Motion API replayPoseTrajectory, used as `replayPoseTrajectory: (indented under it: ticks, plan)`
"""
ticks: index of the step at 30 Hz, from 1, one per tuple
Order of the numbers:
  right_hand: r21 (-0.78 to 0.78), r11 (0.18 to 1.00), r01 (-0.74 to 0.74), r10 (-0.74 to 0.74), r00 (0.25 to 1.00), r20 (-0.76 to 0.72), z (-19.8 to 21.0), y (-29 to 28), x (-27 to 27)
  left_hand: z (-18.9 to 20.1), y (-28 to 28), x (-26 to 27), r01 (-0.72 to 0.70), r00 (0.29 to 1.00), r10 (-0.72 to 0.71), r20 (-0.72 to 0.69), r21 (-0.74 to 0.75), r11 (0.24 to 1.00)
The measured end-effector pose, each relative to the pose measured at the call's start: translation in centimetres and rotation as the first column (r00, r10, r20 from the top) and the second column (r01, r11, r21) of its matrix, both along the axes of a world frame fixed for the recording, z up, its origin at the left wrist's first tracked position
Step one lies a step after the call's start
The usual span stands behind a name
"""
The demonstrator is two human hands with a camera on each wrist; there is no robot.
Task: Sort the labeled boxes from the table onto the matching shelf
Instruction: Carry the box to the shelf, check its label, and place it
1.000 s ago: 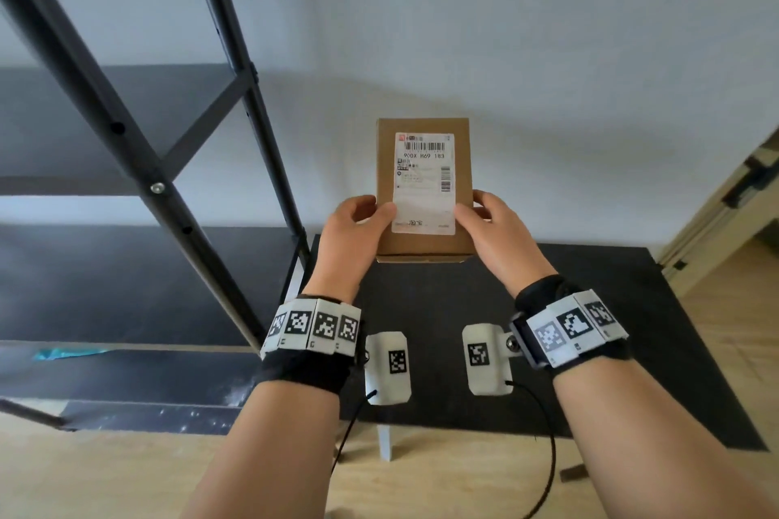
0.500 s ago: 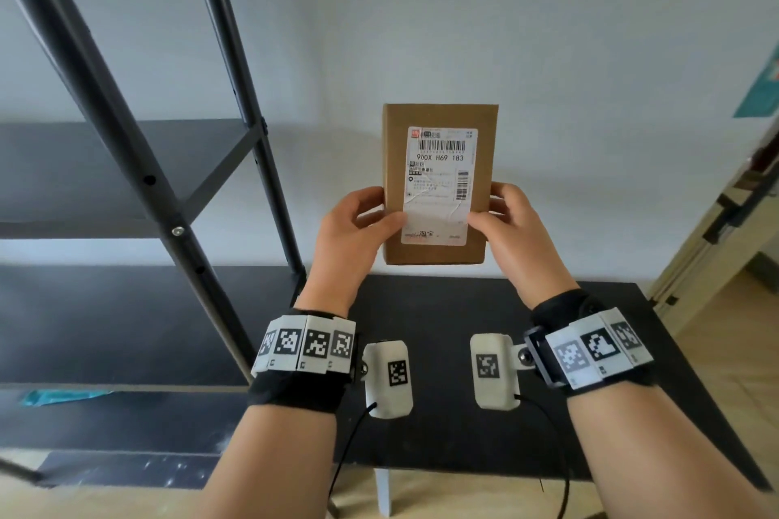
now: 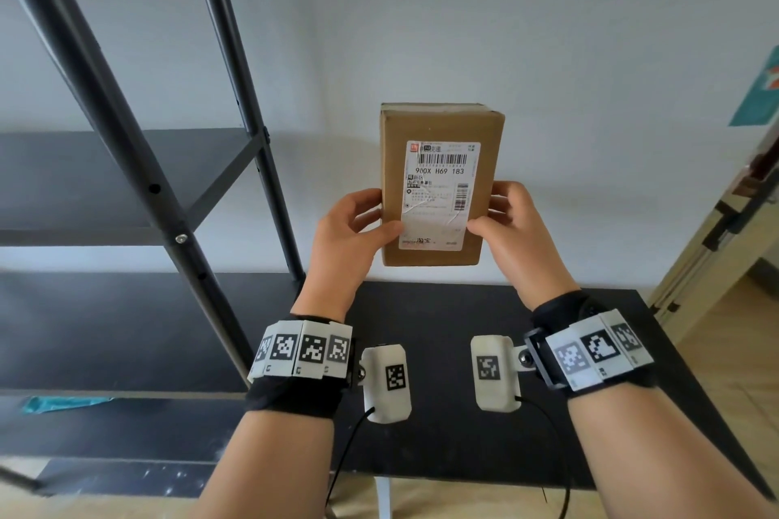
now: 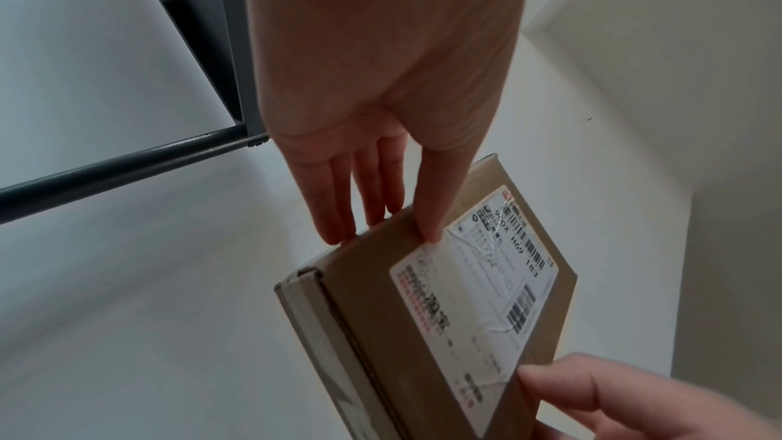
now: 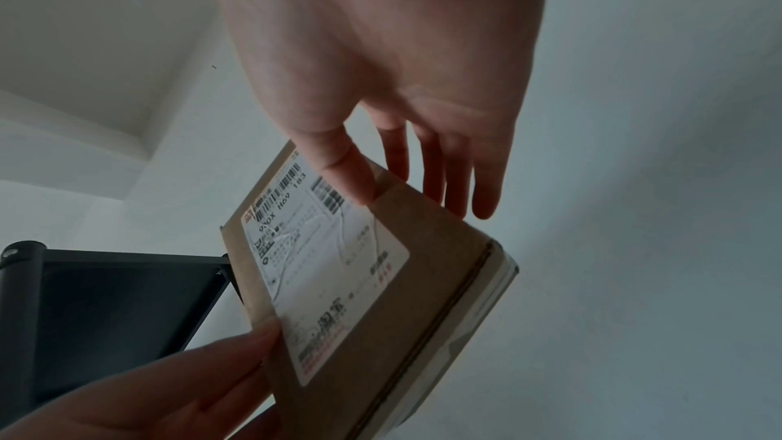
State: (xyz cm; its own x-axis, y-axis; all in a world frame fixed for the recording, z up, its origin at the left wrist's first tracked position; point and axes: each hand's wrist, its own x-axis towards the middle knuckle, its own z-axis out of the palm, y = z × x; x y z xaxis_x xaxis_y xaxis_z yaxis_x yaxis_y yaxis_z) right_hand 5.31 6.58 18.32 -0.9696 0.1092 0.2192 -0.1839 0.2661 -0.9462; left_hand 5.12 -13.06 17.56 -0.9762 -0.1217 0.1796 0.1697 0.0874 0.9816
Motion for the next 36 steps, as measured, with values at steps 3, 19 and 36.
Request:
replayPoseTrajectory:
  ticks: [3, 19, 36]
  plan:
    - [0.001, 1.000, -0.005, 0.005, 1.000, 0.005, -0.1, 0.0, -0.1, 0.1, 0.0, 0.0, -0.010, 1.000, 0.010, -0.003, -0.019, 1.000]
    - [0.005, 1.000, -0.011, 0.011, 0.996, 0.084, -0.6, 0.8, -0.7, 0.8, 0.9, 0.3, -0.035, 0.999, 0.033, -0.018, -0.125, 0.992]
    - [0.016, 1.000, -0.012, 0.011, 0.997, 0.077, -0.8, 0.6, -1.0, 0.0, 0.8, -0.5, -0.061, 0.995, 0.062, 0.083, -0.017, 0.998]
